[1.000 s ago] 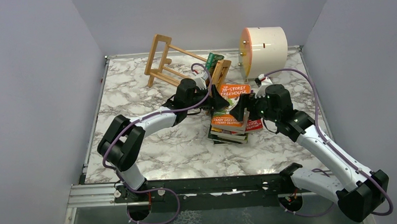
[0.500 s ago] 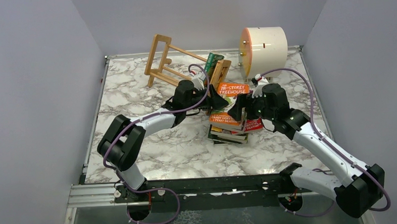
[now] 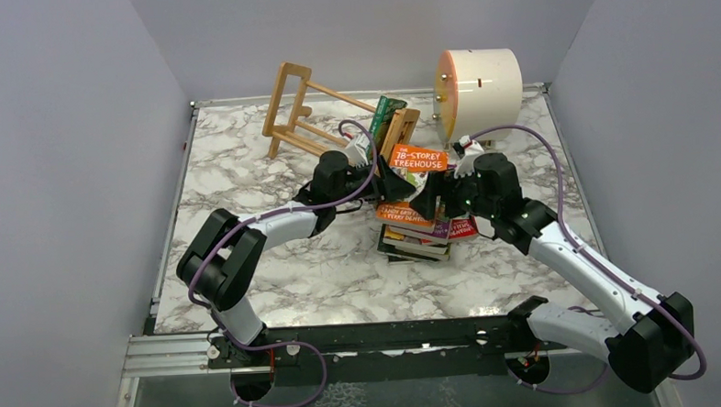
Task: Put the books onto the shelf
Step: Pick up the book from the center of the board.
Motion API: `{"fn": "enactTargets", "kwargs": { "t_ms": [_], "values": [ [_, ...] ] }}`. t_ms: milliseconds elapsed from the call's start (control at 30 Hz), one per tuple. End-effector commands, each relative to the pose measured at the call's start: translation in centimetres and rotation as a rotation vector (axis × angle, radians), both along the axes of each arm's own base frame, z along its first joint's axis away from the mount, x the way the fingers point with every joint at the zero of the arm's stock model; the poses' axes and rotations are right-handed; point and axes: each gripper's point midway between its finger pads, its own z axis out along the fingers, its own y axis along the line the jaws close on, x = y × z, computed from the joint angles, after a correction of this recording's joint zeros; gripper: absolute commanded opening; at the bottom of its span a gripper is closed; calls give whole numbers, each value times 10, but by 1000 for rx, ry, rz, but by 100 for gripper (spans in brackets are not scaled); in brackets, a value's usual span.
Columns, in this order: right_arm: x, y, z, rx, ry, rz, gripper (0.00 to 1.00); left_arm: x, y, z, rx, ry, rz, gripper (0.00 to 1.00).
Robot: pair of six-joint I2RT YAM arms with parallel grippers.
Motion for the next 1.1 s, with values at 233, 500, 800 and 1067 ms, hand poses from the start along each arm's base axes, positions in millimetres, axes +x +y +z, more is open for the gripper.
{"fn": "enactTargets", "kwargs": {
  "t_ms": [233, 500, 800, 1067],
  "values": [
    [-11, 32, 5, 106, -27, 168, 91, -46, -19, 63, -178, -114, -193, 48],
    [-10, 31, 3, 93, -23, 166, 91, -46, -11, 62, -174, -115, -154, 33],
    [-10, 23, 5, 80, -31, 127, 91, -50, -8, 66, -180, -120, -153, 15],
    [-10, 3, 15, 65, -81, 20, 92, -44, -6, 95, -172, -212, -132, 0]
  ]
}}
